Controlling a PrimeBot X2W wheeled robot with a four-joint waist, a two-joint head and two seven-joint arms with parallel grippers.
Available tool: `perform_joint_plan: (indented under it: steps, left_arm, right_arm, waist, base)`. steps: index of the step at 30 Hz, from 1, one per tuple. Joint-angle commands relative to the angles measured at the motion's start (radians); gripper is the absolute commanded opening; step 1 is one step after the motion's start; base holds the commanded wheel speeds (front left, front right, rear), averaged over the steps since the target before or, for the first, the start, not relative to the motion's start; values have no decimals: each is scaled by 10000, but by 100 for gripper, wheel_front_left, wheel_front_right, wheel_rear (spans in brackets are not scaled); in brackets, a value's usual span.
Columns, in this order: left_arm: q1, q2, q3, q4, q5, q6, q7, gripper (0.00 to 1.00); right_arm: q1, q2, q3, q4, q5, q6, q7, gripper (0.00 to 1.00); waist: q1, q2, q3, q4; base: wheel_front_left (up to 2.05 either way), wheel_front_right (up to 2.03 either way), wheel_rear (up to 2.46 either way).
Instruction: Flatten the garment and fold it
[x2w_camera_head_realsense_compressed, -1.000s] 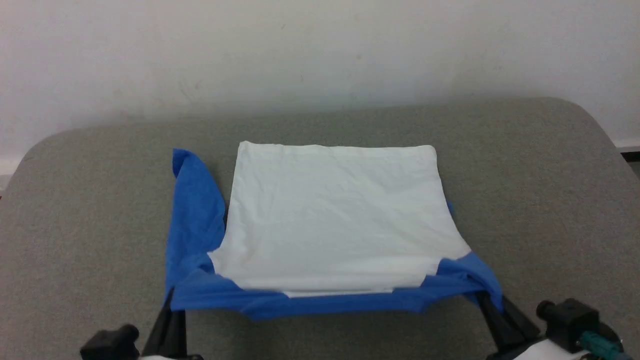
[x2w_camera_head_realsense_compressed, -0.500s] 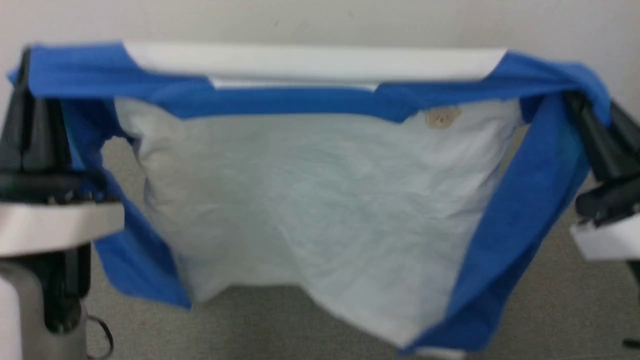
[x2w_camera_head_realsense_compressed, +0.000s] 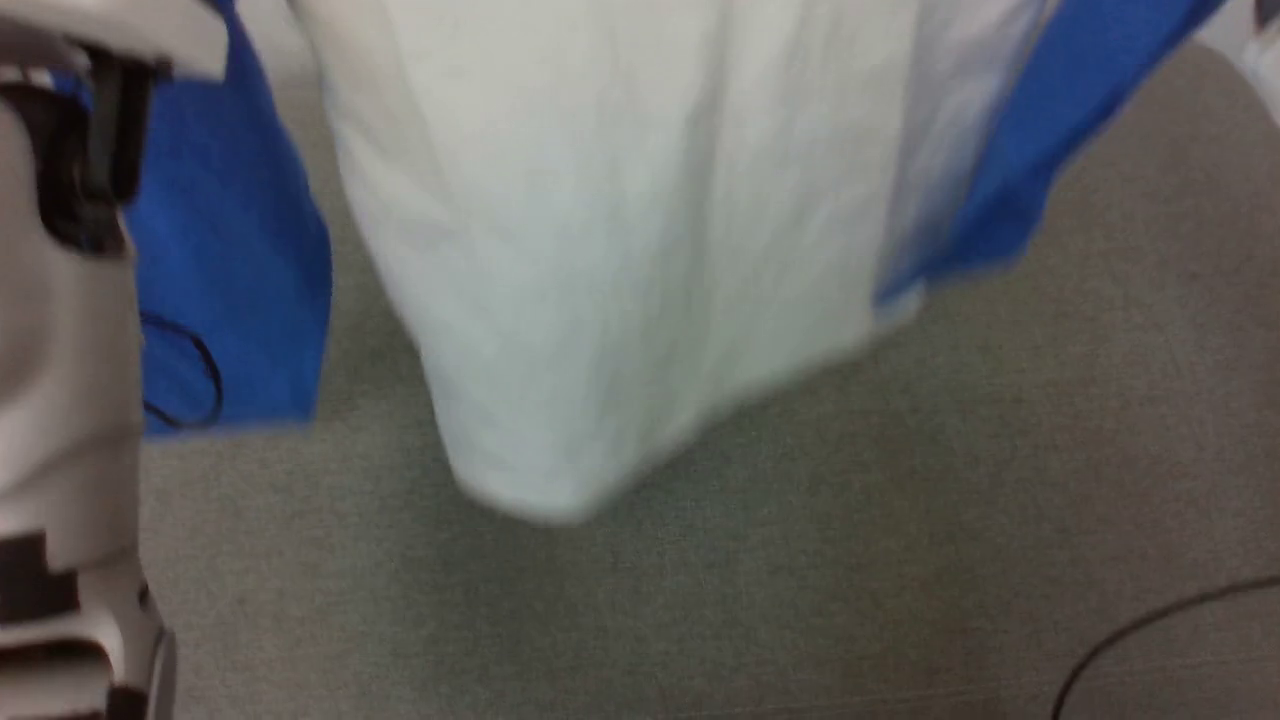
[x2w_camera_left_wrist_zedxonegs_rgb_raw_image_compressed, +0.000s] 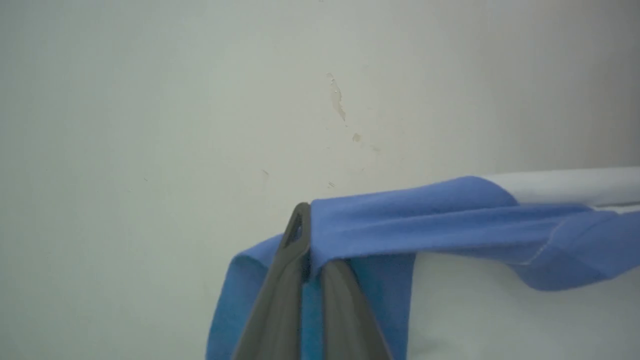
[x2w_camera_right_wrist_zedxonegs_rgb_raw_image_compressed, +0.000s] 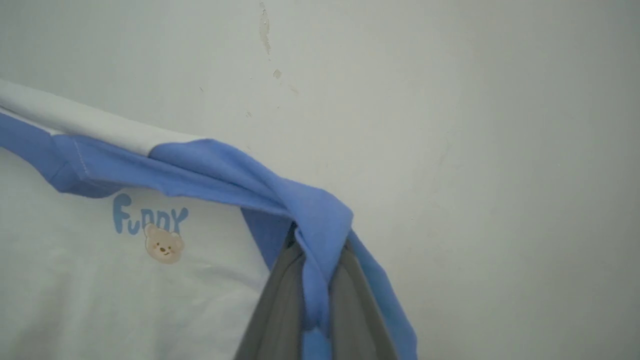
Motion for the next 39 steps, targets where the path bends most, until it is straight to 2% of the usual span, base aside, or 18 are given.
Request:
perform_joint_plan:
  steps: [1, 9, 16, 22, 27, 34, 39]
  left_arm:
    - [-533, 297, 193, 473, 180, 49, -143, 0]
    - [-3978, 513, 5, 3293, 658, -22, -1182, 0]
    - [-4654, 344, 5, 5238, 609, -31, -2293, 0]
    - [-3763, -39, 208, 6692, 219, -106, -2908, 0]
    - [-2858, -288, 251, 7468, 68, -228, -3097, 0]
    - [-744, -618, 269, 7878, -96, -536, -3171, 0]
    - [1468, -761, 566, 7219, -256, -651, -3177, 0]
  right_arm:
    - [-552, -210, -184, 522, 19, -157, -196, 0]
    - [-4543, 116, 911, 3705, -416, -157, -2195, 0]
    - [-5694, 694, 2049, 6163, -423, -157, -4152, 0]
    - [-5159, 1211, 3188, 7715, 213, -157, -5006, 0]
    - [-4322, 1479, 3951, 8356, 830, -157, -5401, 0]
    - [-2035, 1600, 4467, 8370, 1590, -157, -5781, 0]
    - [146, 1524, 4497, 7684, 1753, -157, -5831, 0]
  waist:
    - [-4, 0, 1361, -82]
    - [-4, 0, 3385, -202]
    - [-4, 0, 4355, -147]
    - [-4, 0, 4364, -126]
    - [-4, 0, 4032, -151]
    - [-4, 0, 2583, -111]
    - [-4, 0, 1164, -184]
  base:
    - [0, 0, 0]
    - [0, 0, 0]
    - [0, 0, 0]
    - [0, 0, 0]
    - [0, 0, 0]
    - [0, 0, 0]
    - [0, 0, 0]
